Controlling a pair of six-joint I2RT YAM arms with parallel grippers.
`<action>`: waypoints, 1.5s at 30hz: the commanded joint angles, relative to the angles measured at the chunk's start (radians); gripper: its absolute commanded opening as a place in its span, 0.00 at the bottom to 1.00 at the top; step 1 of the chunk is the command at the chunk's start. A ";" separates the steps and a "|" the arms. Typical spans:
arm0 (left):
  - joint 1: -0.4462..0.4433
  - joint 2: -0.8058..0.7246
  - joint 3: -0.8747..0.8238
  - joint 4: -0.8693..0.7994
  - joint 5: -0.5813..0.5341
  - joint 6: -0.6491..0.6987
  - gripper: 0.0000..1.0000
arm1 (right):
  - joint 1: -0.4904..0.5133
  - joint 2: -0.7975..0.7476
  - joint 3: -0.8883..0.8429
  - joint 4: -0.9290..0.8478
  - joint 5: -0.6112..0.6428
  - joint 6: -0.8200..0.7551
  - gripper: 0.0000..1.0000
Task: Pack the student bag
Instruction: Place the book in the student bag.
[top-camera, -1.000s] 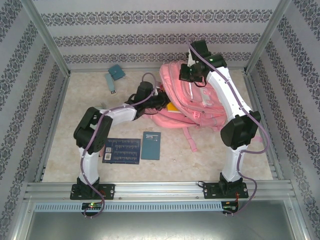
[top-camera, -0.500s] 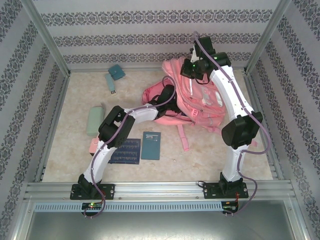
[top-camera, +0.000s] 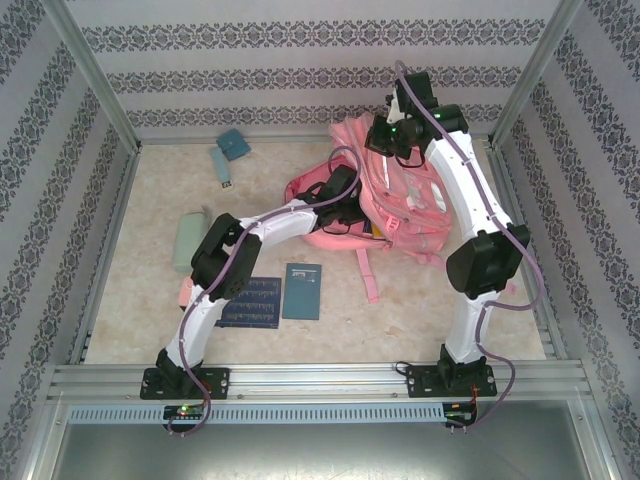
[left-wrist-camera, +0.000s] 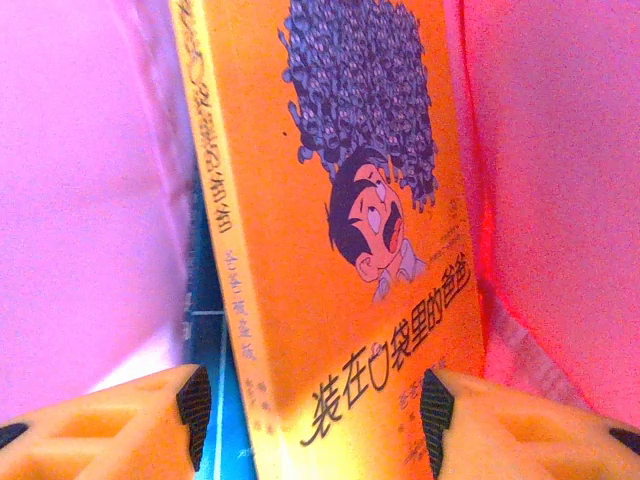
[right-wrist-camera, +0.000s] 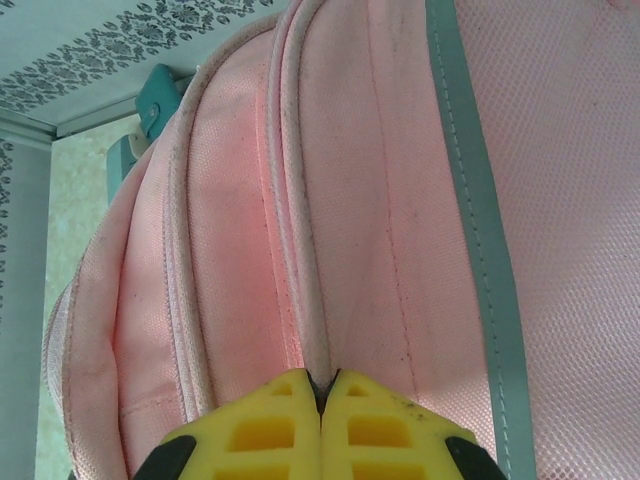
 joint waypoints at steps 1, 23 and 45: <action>-0.011 -0.038 0.009 -0.115 -0.059 0.087 0.59 | 0.004 -0.062 -0.008 0.100 -0.064 0.013 0.00; -0.018 0.159 -0.005 0.479 0.371 -0.314 0.51 | 0.006 -0.044 -0.079 0.150 -0.099 0.049 0.00; 0.107 -0.318 -0.330 -0.229 -0.031 0.037 0.71 | -0.003 -0.048 -0.253 0.168 0.027 -0.050 0.06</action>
